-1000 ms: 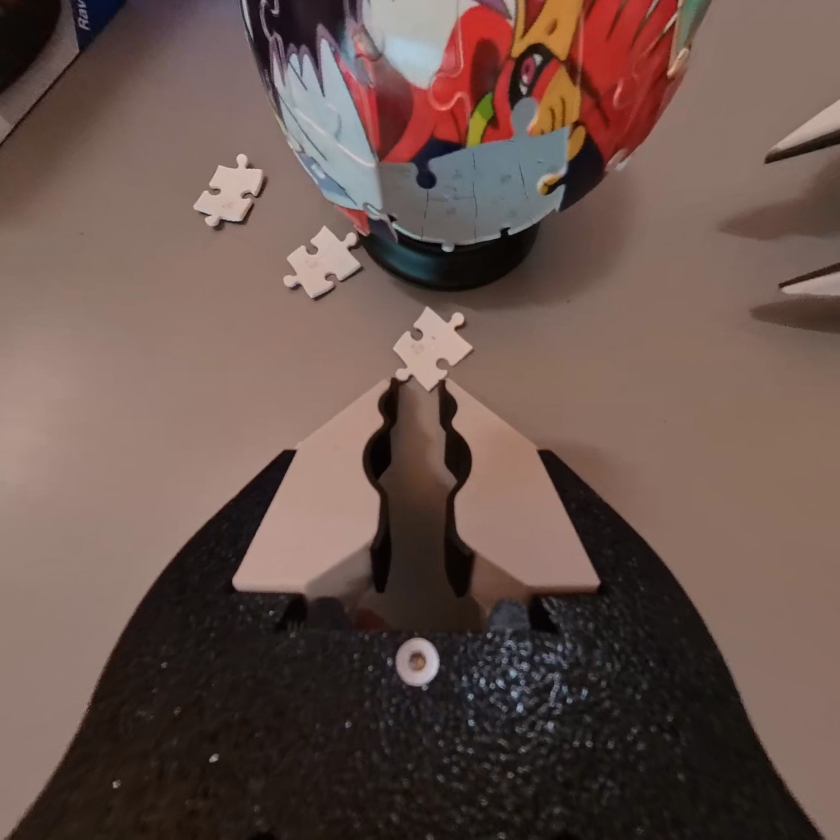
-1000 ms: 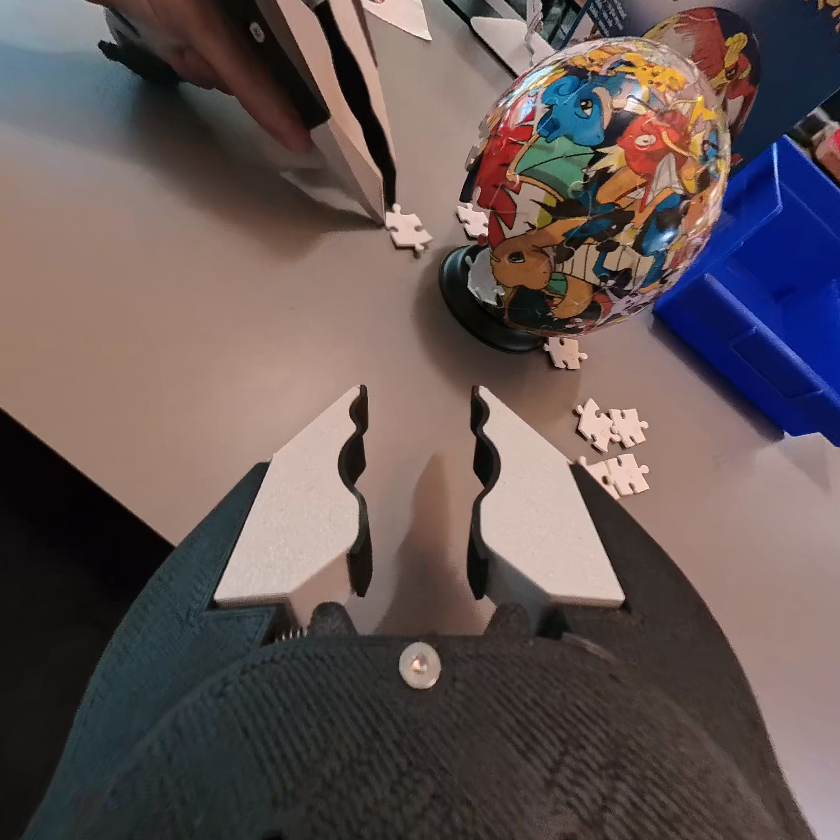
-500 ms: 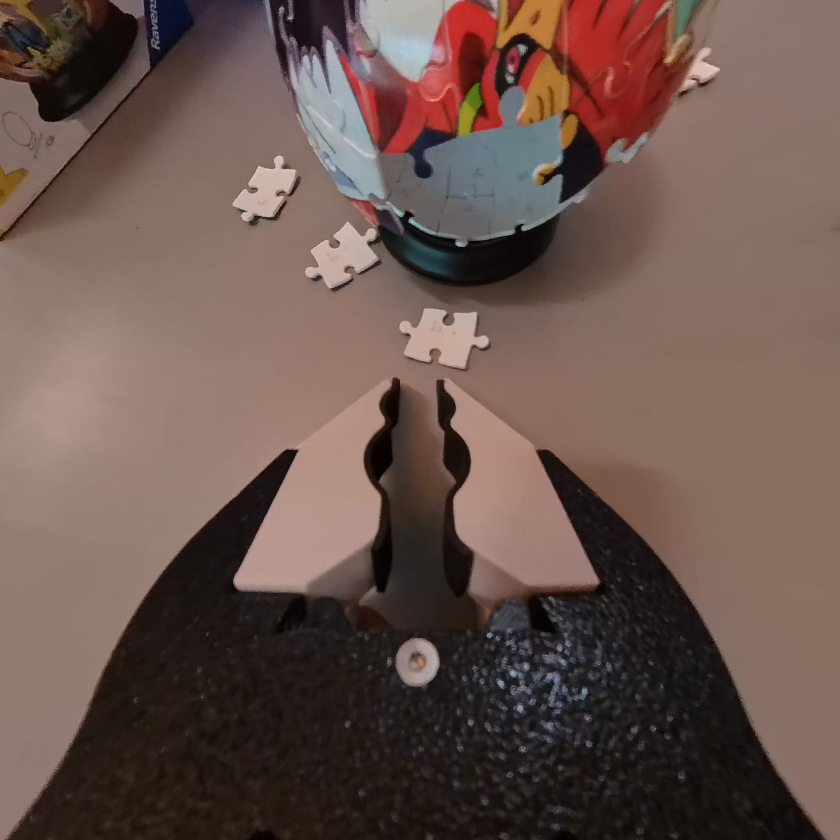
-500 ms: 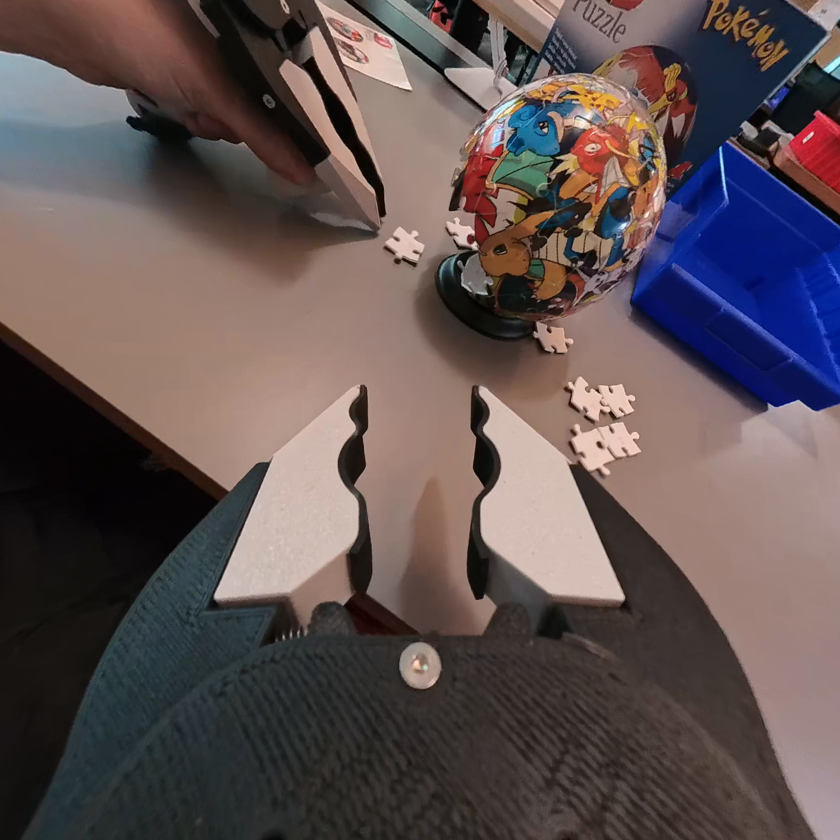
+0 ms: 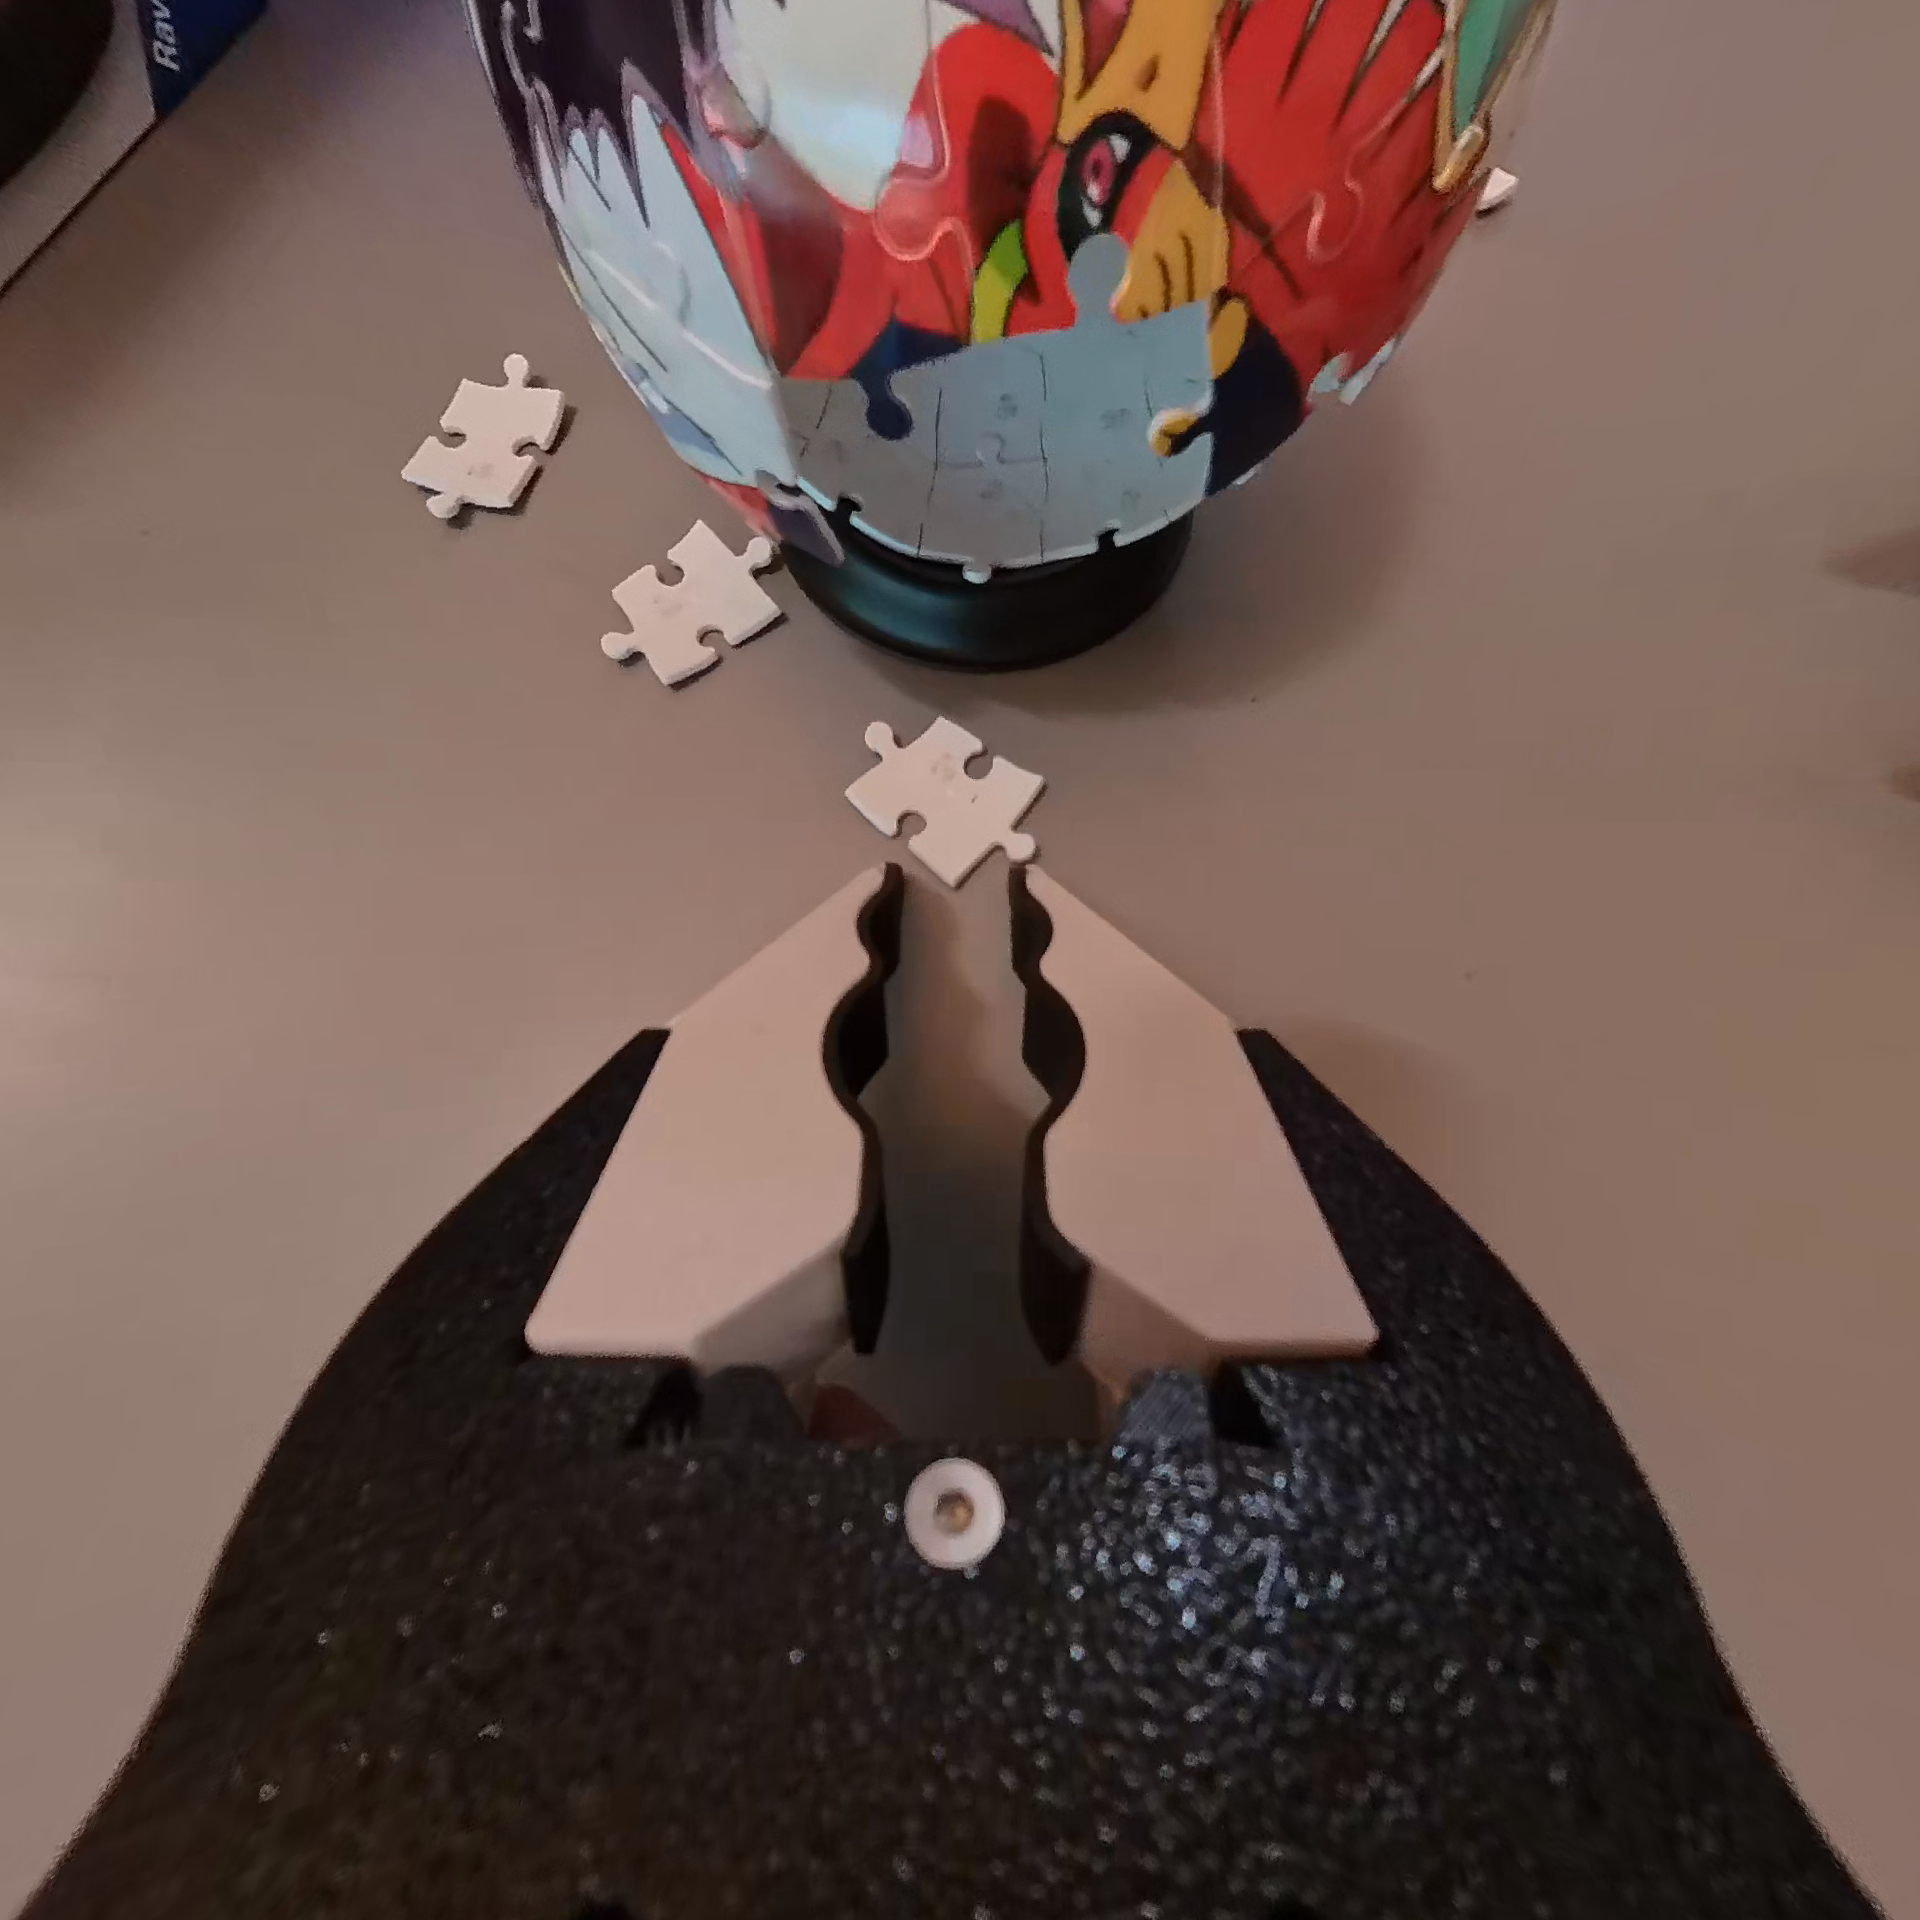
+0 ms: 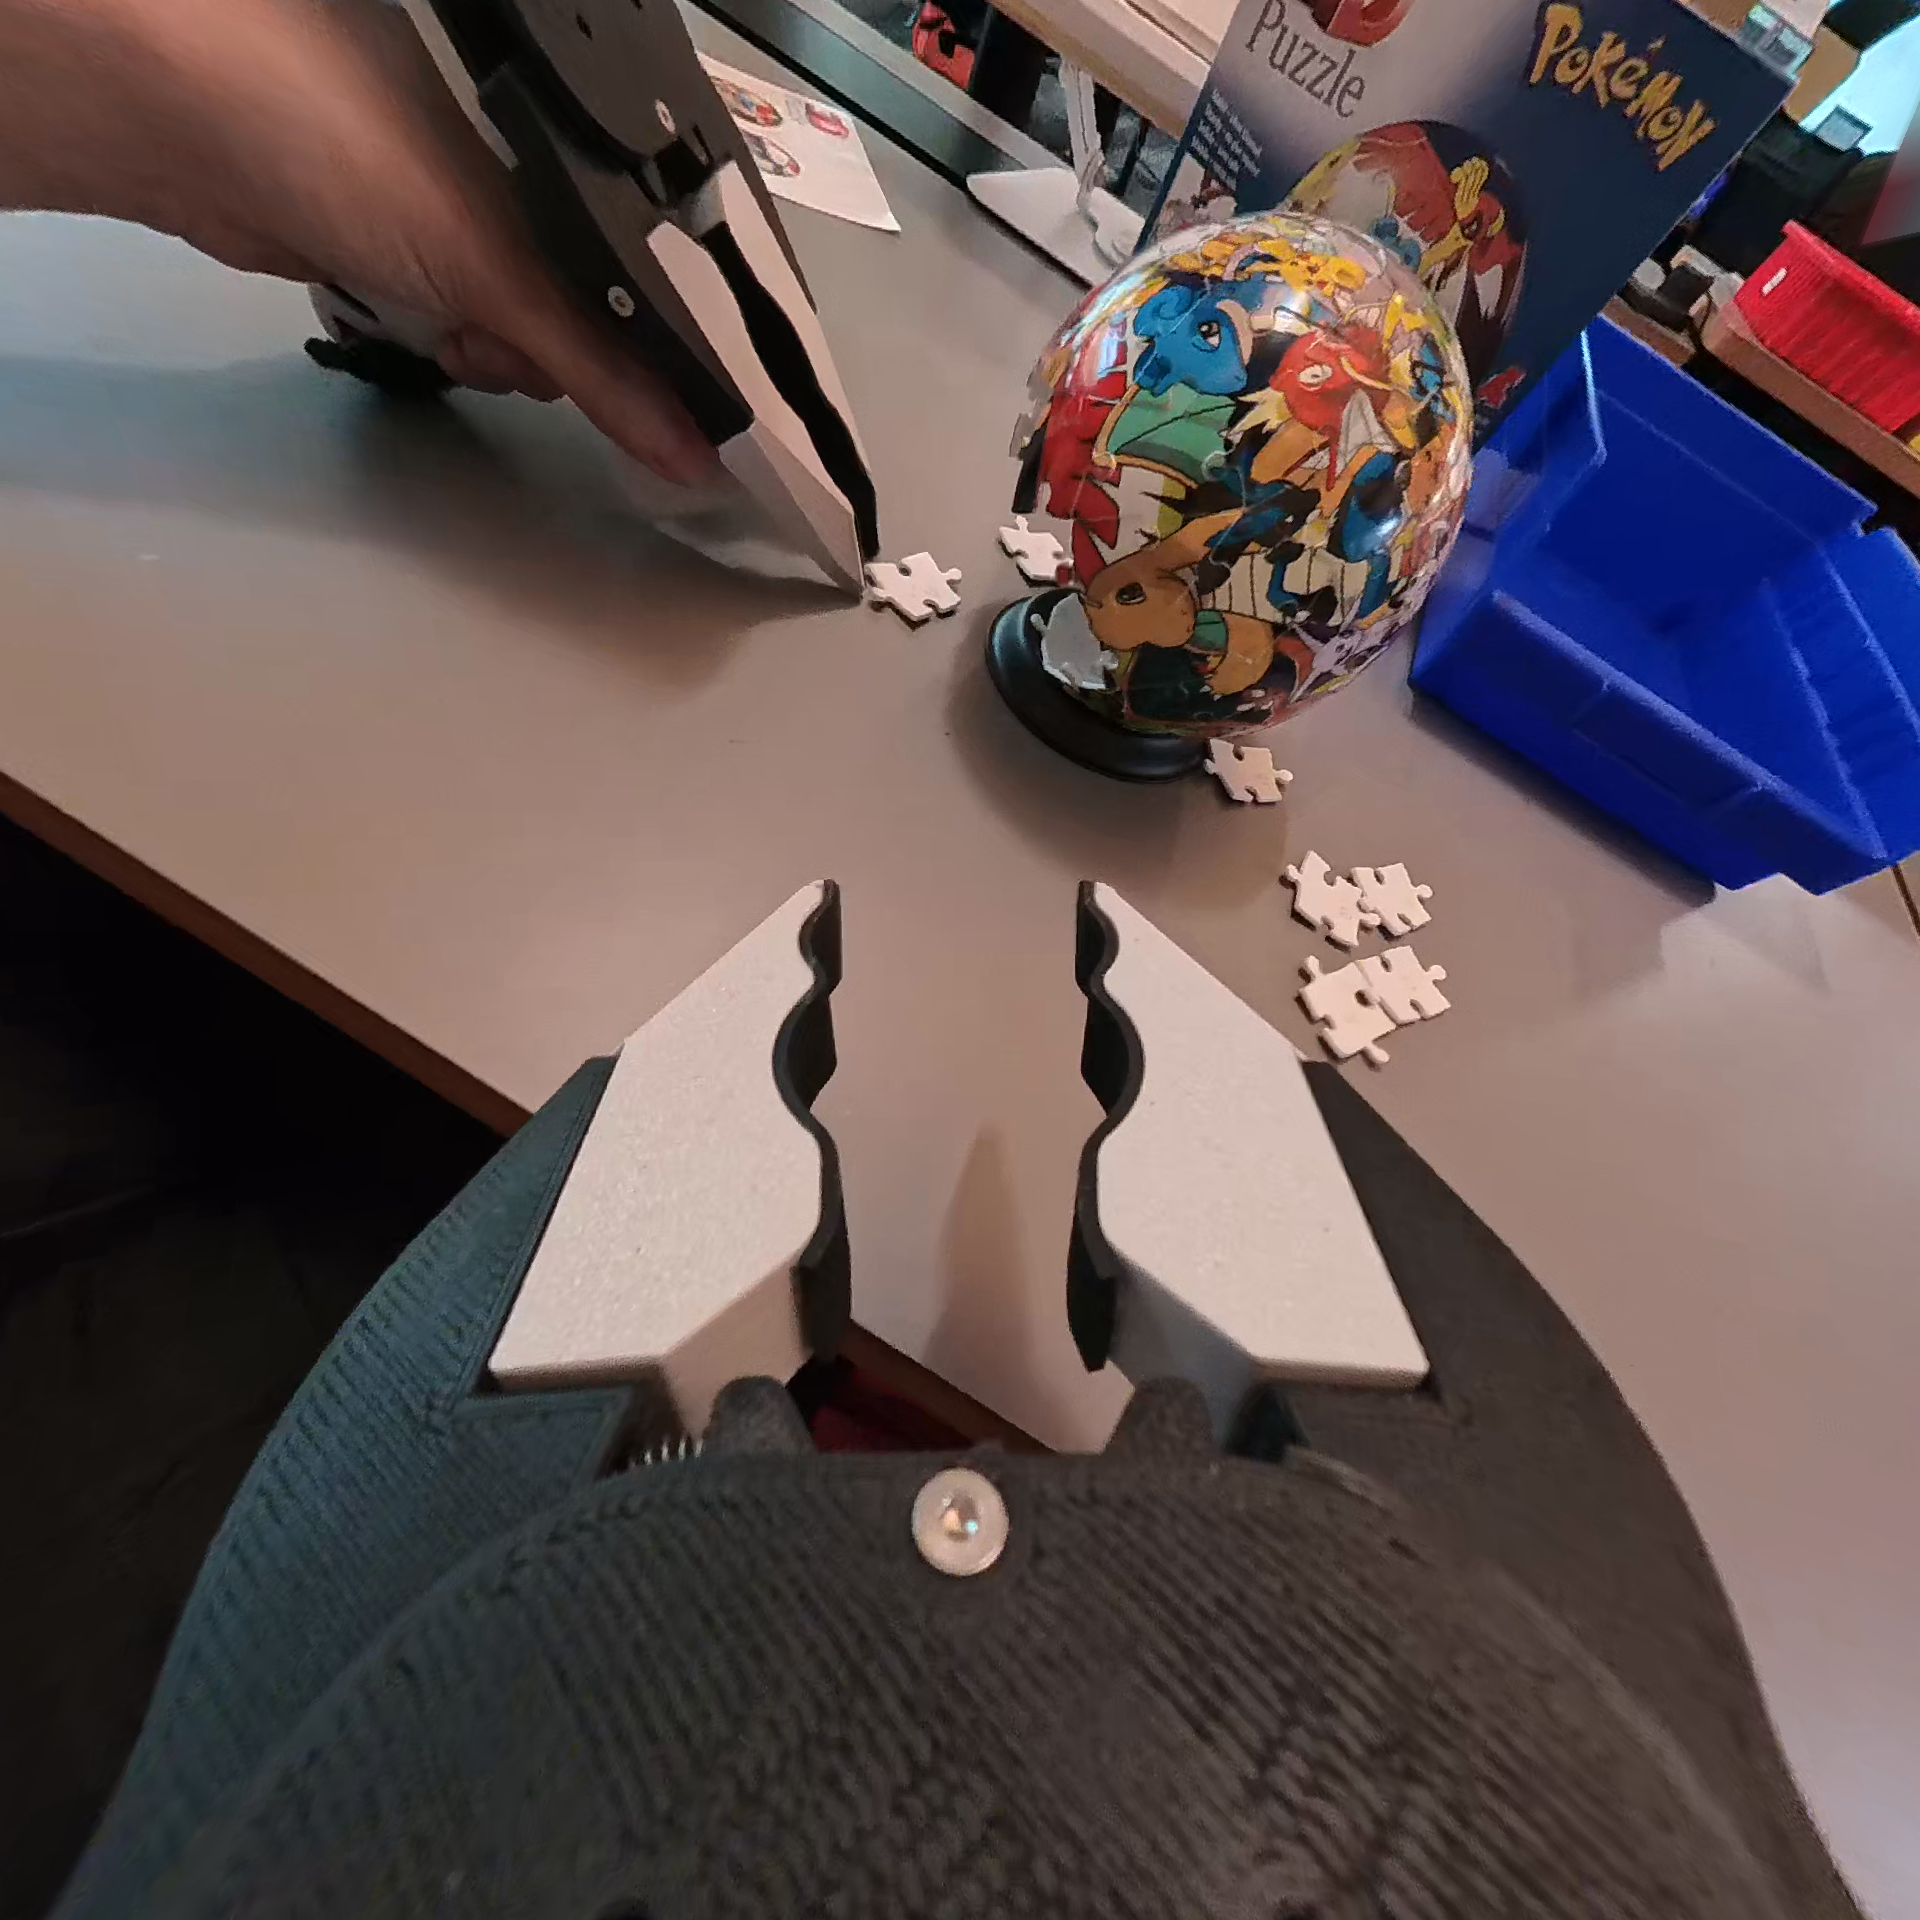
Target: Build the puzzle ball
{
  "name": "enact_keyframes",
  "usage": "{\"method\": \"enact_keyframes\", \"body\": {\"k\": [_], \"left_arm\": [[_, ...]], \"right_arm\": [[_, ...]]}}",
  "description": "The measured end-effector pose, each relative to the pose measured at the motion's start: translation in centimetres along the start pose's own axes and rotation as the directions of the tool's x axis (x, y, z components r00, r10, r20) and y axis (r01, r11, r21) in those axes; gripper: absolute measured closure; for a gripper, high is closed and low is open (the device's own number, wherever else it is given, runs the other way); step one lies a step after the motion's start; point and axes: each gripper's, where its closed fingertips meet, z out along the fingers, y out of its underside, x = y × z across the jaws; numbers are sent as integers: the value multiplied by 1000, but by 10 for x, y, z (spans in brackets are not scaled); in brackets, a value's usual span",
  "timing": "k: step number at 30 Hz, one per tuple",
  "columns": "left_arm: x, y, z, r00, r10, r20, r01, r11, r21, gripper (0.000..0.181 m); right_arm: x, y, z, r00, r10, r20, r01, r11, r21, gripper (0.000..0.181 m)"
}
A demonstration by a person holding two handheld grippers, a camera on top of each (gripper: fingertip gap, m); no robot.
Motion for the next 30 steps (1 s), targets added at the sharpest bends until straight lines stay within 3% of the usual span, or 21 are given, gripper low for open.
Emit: {"method": "enact_keyframes", "body": {"k": [11,19,21,28,30], "left_arm": [[3,-3,-2,1000,26,-2,-26,999,24,159],[-5,-15,-13,998,-53,-18,55,990,129,156],[-5,-15,-12,997,-64,-34,68,990,126,155],[-7,-23,-7,993,5,-120,9,993,114,130],[-11,-21,-8,992,25,-124,-13,995,97,135]], "right_arm": [[11,-16,8,998,-40,-57,37,998,-49,133],[33,-22,5,982,-75,-172,66,996,-57,76],[44,-15,4,977,-64,-204,50,996,-73,69],[65,20,5,971,-73,-230,57,995,-78,69],[69,27,8,972,-37,-234,19,997,-78,83]]}}
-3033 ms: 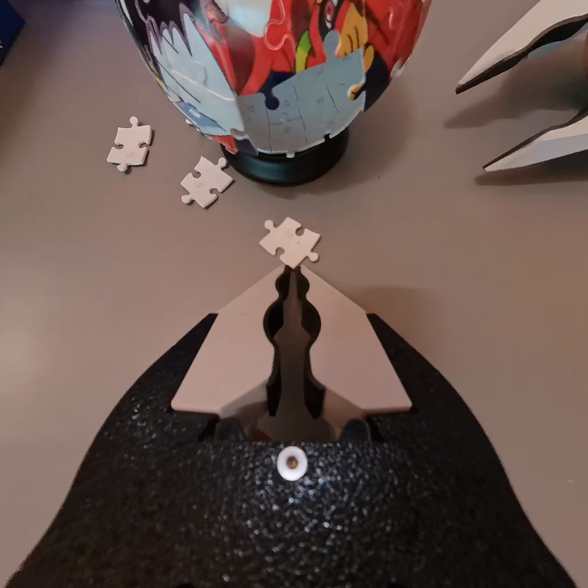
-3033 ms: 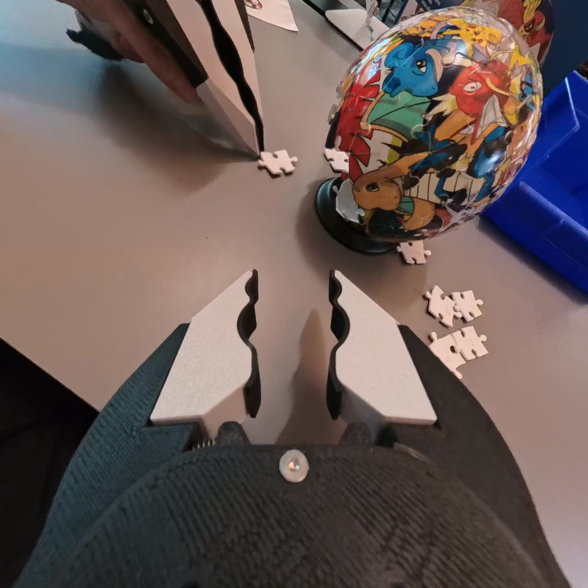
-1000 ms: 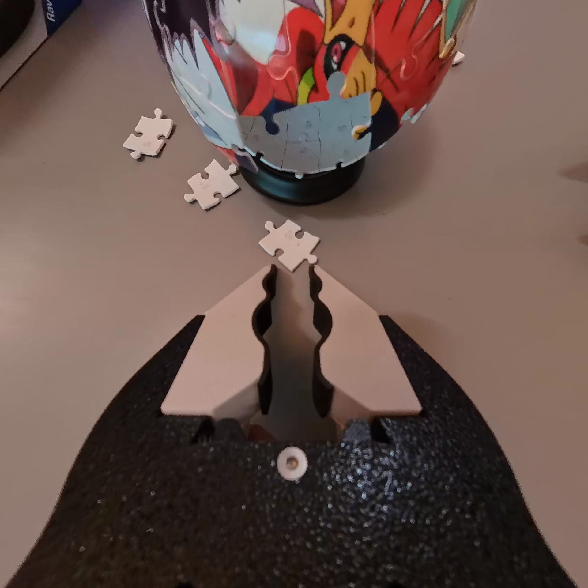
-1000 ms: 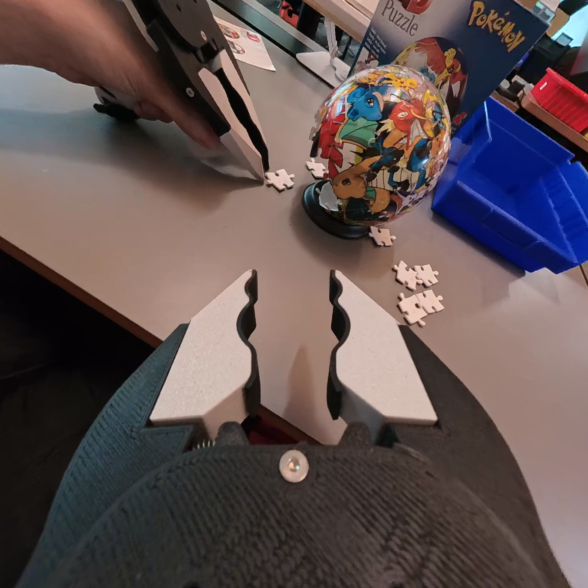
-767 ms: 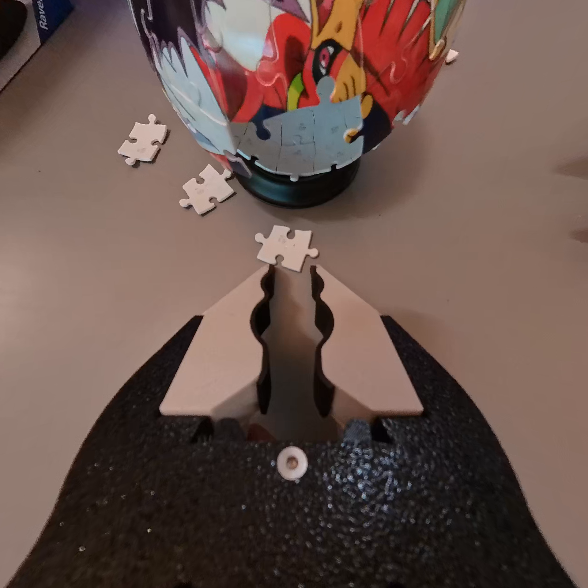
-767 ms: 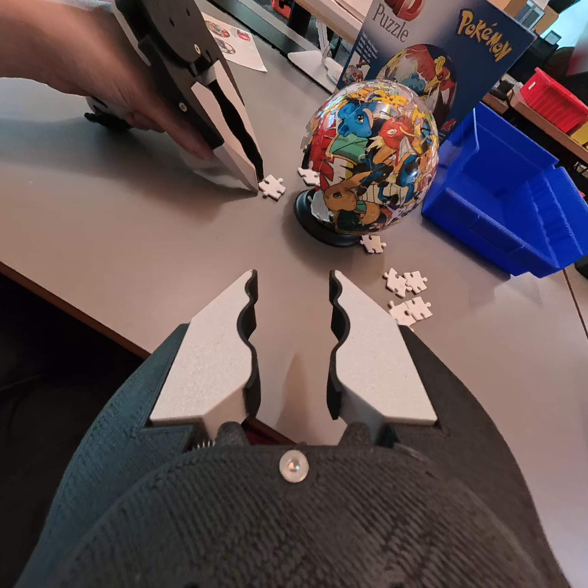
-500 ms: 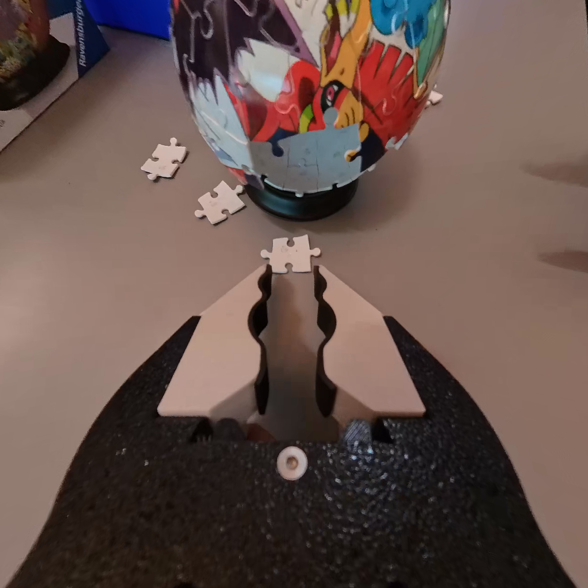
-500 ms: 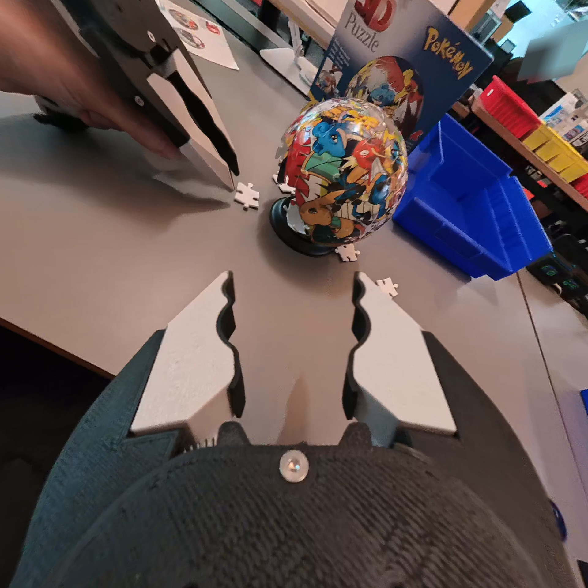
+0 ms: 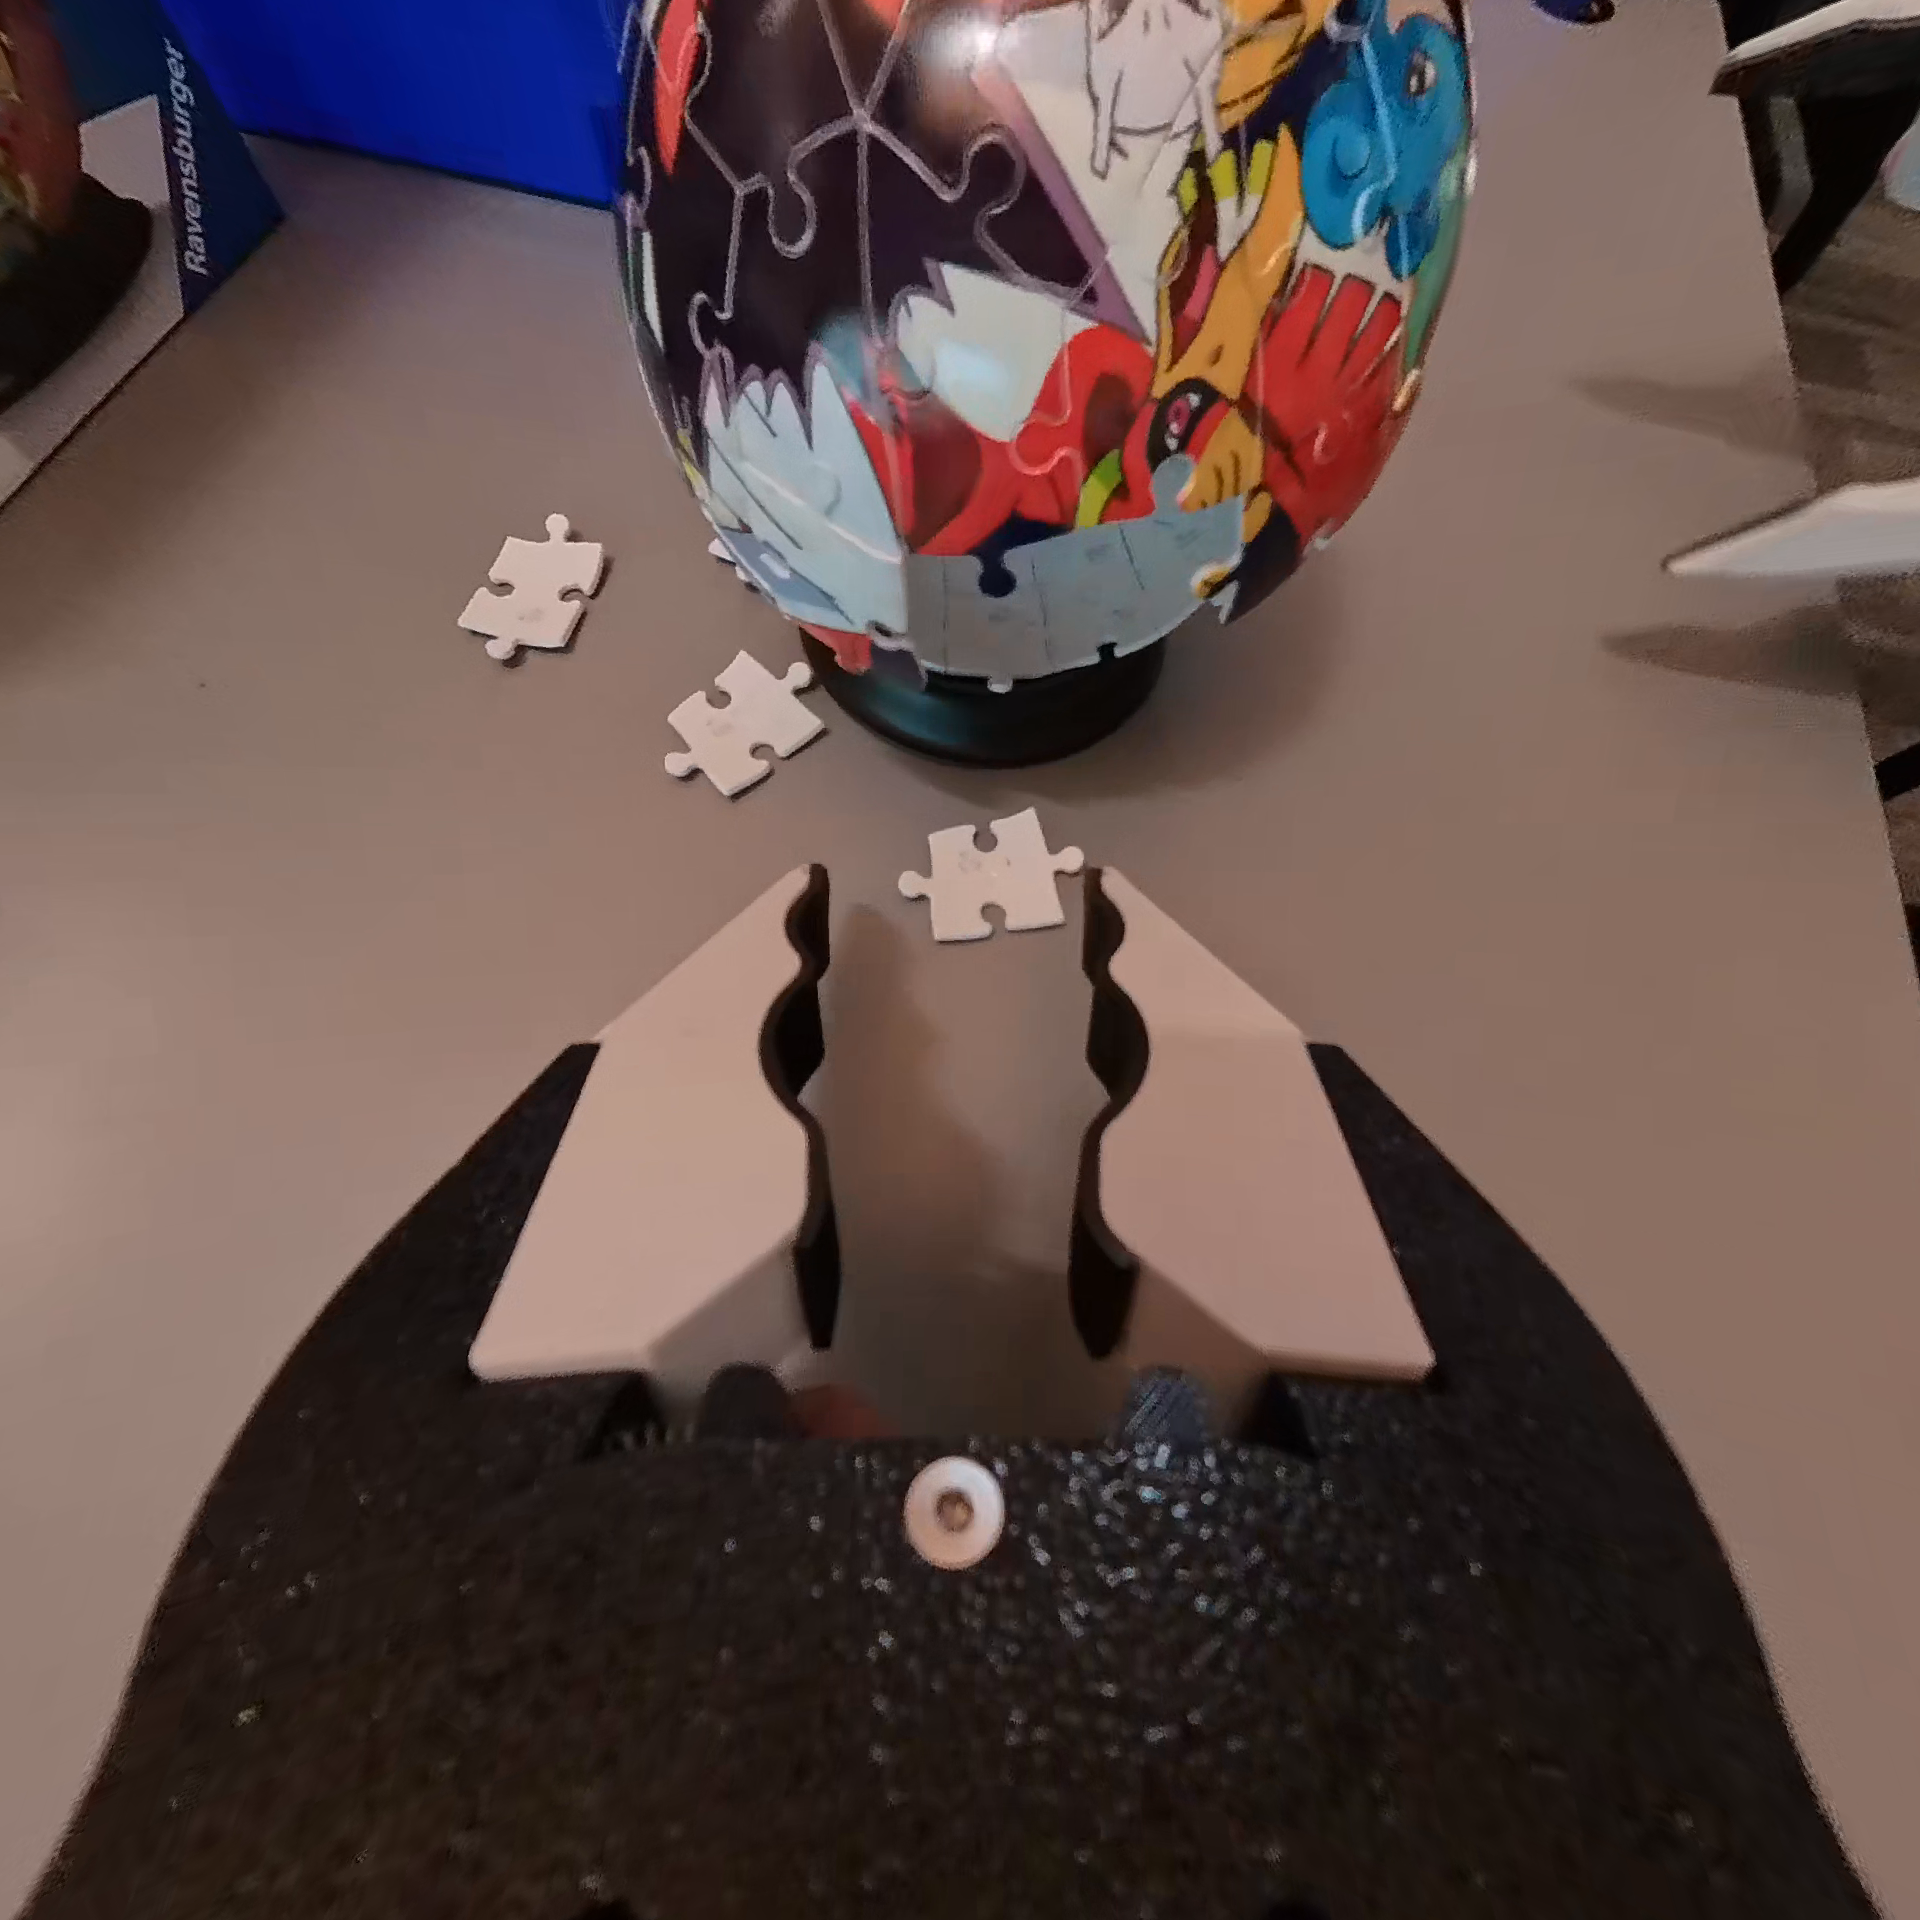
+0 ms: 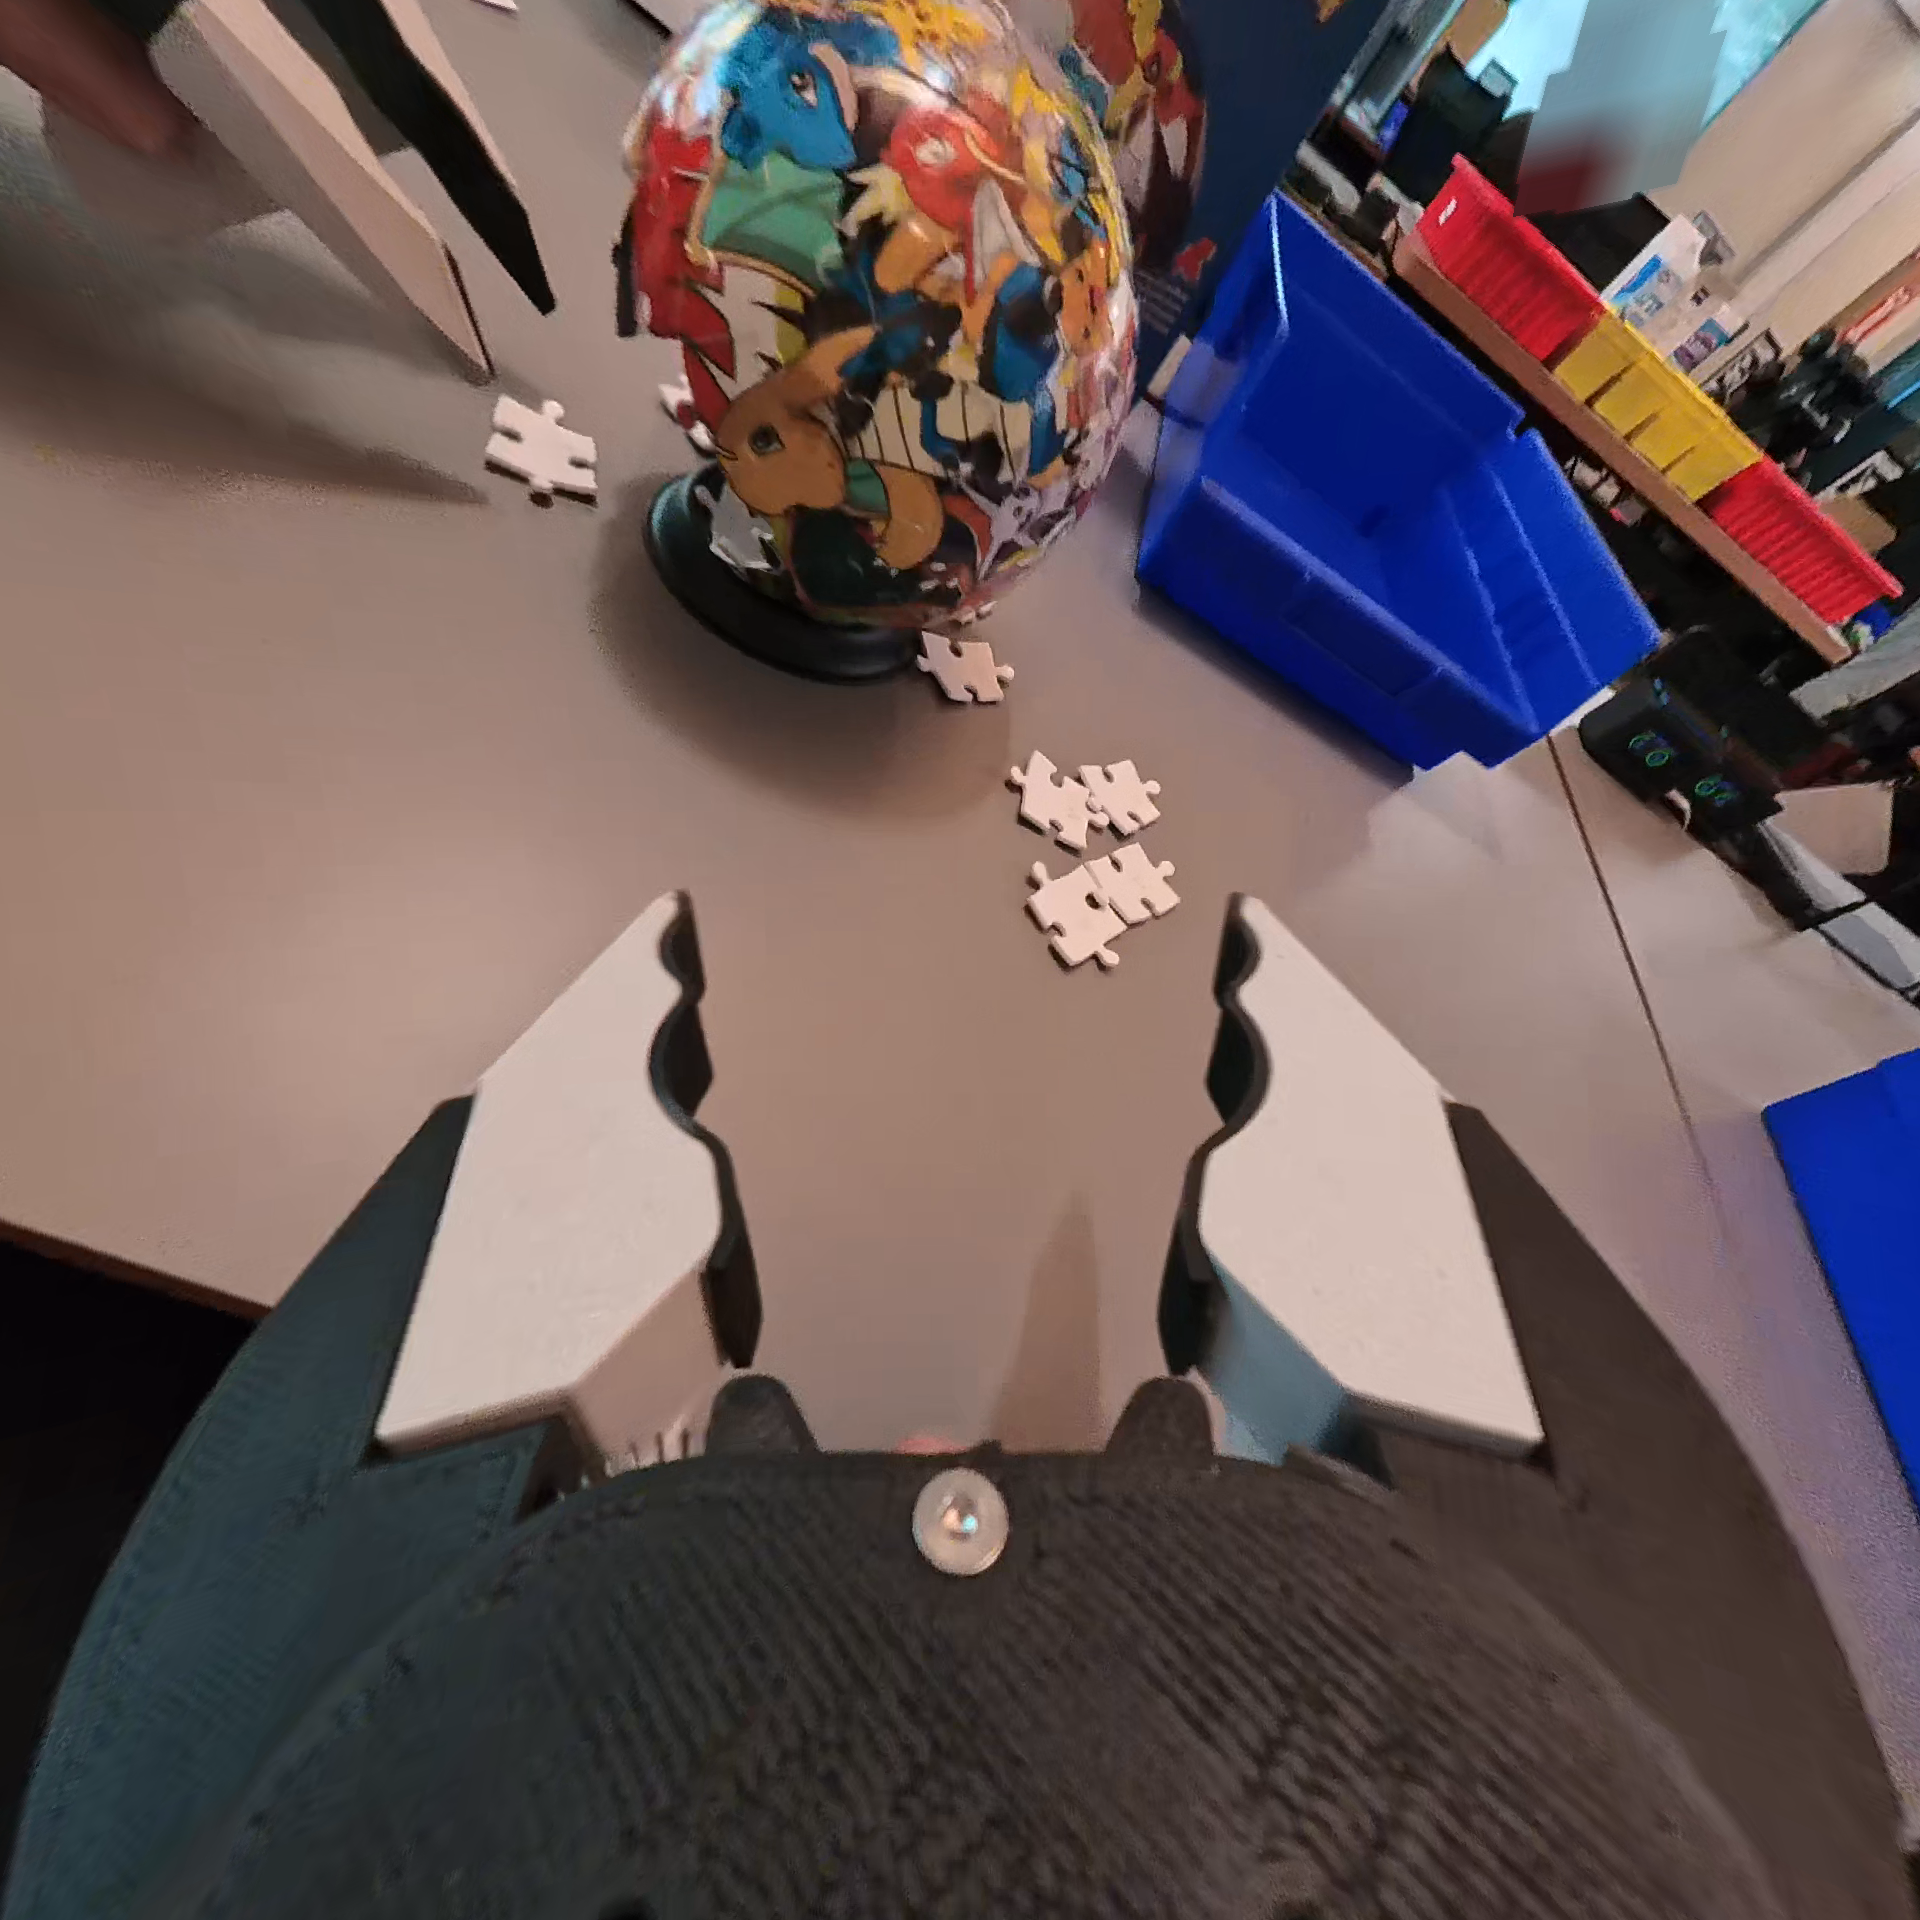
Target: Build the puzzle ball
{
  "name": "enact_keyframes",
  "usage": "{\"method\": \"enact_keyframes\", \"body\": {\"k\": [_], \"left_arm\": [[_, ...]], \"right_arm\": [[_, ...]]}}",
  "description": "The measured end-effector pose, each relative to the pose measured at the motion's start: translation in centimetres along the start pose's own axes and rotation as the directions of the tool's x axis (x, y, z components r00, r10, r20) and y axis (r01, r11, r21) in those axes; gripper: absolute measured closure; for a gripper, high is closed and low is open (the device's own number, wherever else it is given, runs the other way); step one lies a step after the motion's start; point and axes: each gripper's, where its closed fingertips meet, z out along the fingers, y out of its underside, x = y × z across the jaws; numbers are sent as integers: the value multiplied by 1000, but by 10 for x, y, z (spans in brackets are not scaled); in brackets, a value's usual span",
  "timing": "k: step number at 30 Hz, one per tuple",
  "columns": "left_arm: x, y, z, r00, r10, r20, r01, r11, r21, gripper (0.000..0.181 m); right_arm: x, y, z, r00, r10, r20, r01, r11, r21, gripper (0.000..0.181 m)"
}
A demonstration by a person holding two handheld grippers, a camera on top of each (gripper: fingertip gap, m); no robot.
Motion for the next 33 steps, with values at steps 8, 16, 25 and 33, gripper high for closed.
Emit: {"method": "enact_keyframes", "body": {"k": [8,16,25,33], "left_arm": [[6,21,4,998,13,-54,-19,995,-102,149],[2,15,15,996,60,66,-52,991,-123,144],[5,12,17,992,126,18,-124,988,-96,155],[5,-17,22,993,108,-56,-110,994,-27,155]], "right_arm": [[-12,-10,29,999,-27,42,28,999,-16,114],[-16,-26,57,997,-40,71,39,999,22,116],[-18,-40,79,955,-88,284,53,990,129,70],[-6,-55,107,876,-98,471,14,984,179,48]]}}
